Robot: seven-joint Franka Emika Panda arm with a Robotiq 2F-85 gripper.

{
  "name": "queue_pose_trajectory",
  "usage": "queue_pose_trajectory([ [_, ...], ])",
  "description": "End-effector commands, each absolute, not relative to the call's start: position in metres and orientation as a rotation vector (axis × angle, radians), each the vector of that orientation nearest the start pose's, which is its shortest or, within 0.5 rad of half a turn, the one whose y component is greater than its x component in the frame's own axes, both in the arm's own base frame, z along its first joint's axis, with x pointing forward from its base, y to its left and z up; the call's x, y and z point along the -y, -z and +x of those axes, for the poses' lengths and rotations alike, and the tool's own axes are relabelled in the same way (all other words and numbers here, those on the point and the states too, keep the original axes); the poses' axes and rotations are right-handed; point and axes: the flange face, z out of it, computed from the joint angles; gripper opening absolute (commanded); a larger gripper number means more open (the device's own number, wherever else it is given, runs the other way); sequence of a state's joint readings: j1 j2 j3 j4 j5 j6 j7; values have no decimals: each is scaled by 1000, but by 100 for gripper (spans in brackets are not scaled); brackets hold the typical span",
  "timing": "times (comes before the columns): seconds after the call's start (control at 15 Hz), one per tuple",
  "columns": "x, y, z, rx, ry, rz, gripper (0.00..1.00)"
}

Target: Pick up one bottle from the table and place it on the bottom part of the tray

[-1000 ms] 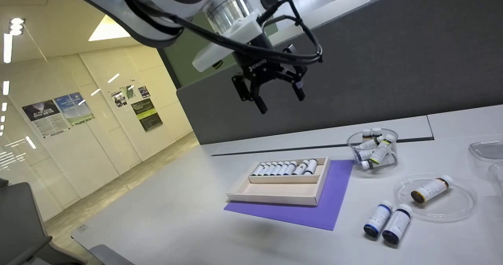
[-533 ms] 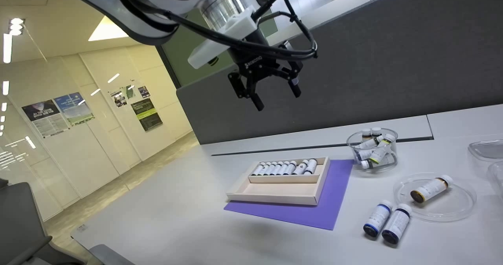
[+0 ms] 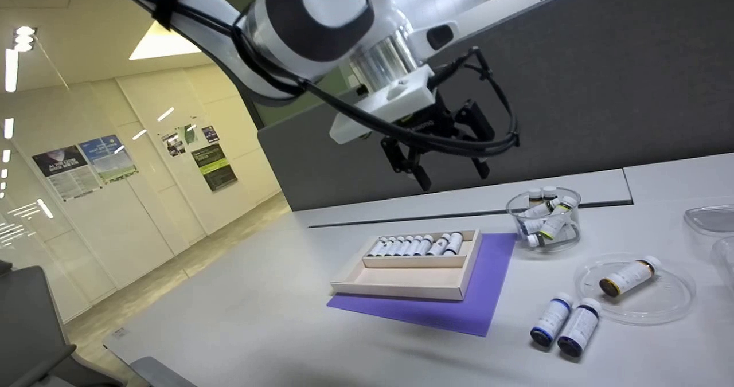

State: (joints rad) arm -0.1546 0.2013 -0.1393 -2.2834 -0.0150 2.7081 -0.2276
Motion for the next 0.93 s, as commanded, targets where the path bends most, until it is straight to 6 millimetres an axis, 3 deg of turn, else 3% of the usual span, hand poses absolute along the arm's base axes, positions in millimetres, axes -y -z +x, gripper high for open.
queue_pose_trajectory([
  [0.0,190,-243,548,-221,358,-3233,100],
  [0.33,223,-180,546,-363,221,-3248,100],
  [0.87,244,-136,531,-586,47,-3185,100],
])
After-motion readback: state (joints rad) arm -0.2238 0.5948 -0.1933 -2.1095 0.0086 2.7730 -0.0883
